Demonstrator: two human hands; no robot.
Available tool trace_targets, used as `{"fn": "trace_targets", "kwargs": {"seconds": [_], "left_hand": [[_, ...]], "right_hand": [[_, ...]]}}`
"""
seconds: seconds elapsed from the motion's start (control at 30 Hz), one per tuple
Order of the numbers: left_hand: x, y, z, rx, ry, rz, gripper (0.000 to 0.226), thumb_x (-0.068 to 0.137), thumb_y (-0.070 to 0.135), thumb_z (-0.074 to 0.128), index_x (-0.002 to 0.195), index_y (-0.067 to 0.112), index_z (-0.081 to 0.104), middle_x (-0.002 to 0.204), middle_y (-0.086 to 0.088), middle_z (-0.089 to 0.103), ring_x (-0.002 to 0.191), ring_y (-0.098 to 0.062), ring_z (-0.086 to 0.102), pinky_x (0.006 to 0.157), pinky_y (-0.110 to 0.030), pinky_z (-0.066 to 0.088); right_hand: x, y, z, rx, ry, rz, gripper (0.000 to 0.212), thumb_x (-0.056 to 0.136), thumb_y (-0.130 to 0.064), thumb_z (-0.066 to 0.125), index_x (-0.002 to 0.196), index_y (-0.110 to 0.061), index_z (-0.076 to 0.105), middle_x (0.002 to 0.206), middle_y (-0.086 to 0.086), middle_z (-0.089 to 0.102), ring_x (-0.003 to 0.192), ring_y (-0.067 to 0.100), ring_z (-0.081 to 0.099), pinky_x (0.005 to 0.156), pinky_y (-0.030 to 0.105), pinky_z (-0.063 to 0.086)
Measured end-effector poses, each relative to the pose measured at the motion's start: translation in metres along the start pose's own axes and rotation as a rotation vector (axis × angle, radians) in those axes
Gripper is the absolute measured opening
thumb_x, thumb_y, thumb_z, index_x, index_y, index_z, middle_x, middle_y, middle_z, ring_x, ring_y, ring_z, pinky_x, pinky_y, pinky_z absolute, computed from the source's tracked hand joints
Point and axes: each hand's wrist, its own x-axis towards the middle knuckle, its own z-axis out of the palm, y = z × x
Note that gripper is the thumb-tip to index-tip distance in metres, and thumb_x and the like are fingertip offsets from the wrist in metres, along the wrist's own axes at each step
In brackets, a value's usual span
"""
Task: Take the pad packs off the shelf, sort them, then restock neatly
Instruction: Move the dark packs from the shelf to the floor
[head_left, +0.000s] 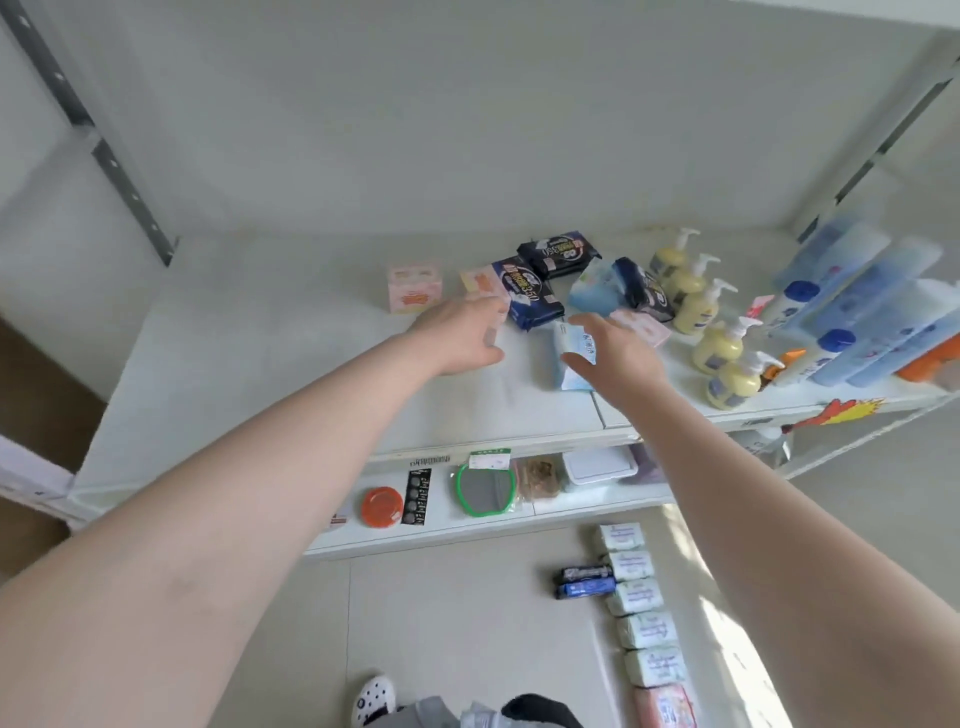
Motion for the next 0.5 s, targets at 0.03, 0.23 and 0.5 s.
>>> {"fn": "trace_targets", "kwargs": {"seconds": [0.03, 0.23, 0.5], "left_hand": [[0.013, 0.0, -0.003, 0.018, 0.007, 0.011, 0.057, 0.083, 0.03, 0.063, 0.136, 0.02, 0.045, 0.139, -0.005, 0.047, 0.122, -0.028, 0.05, 0.093, -0.034, 0.045], [0.096, -0.002, -0.001, 0.129, -0.035, 0.032, 0.053, 0.08, 0.031, 0.062, 0.131, 0.02, 0.05, 0.13, -0.009, 0.052, 0.119, -0.031, 0.05, 0.093, -0.038, 0.046], [0.19, -0.011, 0.03, 0.245, -0.064, -0.071, 0.058, 0.087, 0.039, 0.059, 0.135, 0.01, 0.045, 0.128, -0.014, 0.05, 0.112, -0.032, 0.054, 0.093, -0.039, 0.046]], "right_hand": [[0.007, 0.003, -0.001, -0.012, 0.004, 0.016, 0.052, 0.093, -0.039, 0.058, 0.139, -0.023, 0.044, 0.131, 0.006, 0.058, 0.119, 0.026, 0.053, 0.085, 0.036, 0.046], [0.062, 0.048, -0.004, 0.039, 0.011, 0.176, 0.057, 0.089, -0.045, 0.061, 0.139, -0.022, 0.043, 0.129, 0.006, 0.058, 0.116, 0.029, 0.055, 0.087, 0.039, 0.05], [0.134, 0.121, 0.011, 0.174, 0.037, 0.533, 0.053, 0.092, -0.049, 0.052, 0.131, -0.015, 0.044, 0.115, 0.013, 0.064, 0.105, 0.033, 0.06, 0.07, 0.034, 0.04]]}}
